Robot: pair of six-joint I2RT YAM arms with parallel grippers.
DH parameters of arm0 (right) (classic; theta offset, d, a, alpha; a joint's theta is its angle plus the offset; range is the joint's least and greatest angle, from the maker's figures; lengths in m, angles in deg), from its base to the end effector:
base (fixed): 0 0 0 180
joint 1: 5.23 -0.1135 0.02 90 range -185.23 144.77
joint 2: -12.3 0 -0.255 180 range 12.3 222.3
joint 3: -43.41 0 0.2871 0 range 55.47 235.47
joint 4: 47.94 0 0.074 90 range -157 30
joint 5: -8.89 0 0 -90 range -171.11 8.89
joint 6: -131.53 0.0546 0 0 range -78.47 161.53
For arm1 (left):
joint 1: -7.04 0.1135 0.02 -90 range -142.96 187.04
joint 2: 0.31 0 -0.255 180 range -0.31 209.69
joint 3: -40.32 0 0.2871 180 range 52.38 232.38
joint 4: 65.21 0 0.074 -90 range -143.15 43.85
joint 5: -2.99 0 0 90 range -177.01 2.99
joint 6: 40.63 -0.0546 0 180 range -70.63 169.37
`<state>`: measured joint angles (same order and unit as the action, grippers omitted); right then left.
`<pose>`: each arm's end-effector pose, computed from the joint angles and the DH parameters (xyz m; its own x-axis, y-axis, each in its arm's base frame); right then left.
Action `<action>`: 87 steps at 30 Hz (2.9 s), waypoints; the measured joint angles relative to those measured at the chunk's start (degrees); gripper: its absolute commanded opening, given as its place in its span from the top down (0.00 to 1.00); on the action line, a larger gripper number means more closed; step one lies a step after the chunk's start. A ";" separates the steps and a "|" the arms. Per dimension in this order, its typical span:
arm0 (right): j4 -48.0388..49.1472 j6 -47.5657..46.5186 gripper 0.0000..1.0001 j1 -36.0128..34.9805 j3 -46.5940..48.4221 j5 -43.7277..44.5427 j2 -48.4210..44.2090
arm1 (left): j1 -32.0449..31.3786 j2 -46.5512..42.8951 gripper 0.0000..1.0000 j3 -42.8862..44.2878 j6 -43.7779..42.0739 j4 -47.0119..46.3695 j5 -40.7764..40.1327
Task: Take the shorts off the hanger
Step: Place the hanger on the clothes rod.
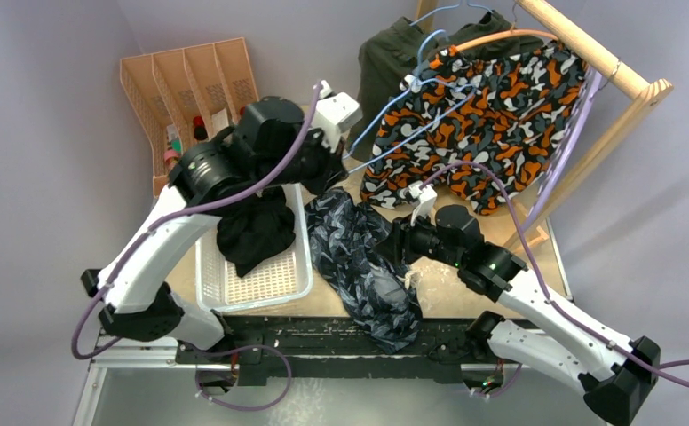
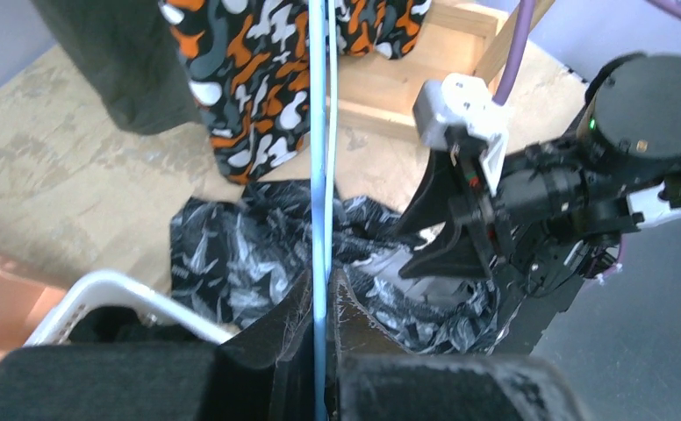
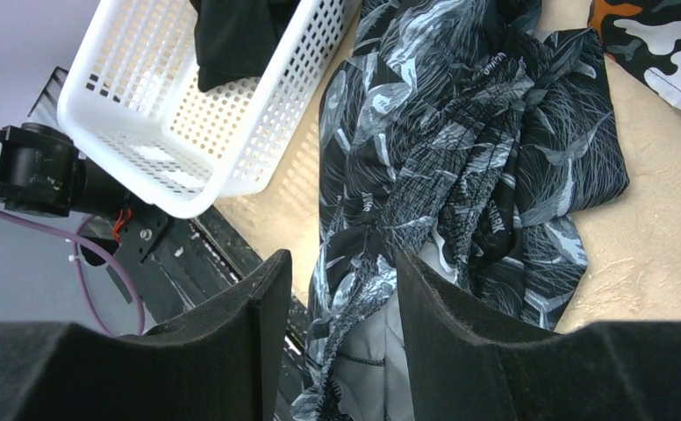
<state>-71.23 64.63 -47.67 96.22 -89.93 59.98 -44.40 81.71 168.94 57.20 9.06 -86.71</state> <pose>0.1832 0.1788 0.2878 -0.5154 0.0541 -0.8553 -0.6220 0.6629 0.4168 0.1841 -0.2314 0.5149 -0.3937 0.2753 -0.8770 0.7381 0.6634 -0.1231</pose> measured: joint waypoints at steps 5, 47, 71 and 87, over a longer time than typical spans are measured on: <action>0.63 -0.24 0.50 0.00 -0.52 0.00 -0.07 | 0.00 9.07 1.00 5.95 -0.39 -1.73 3.96; 1.27 0.04 0.50 0.00 -1.95 0.26 2.62 | 0.07 41.03 1.00 30.99 18.10 -31.91 22.29; 1.62 1.81 0.50 0.00 -1.95 1.81 3.19 | -0.61 44.70 1.00 31.10 16.59 -30.18 22.99; 2.19 2.84 0.50 0.00 -1.95 1.84 5.09 | -2.89 44.70 1.00 31.74 13.86 -27.76 21.73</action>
<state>-69.04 67.47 -47.67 94.28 -88.09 65.07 -47.28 126.40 200.67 71.06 -18.69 -64.99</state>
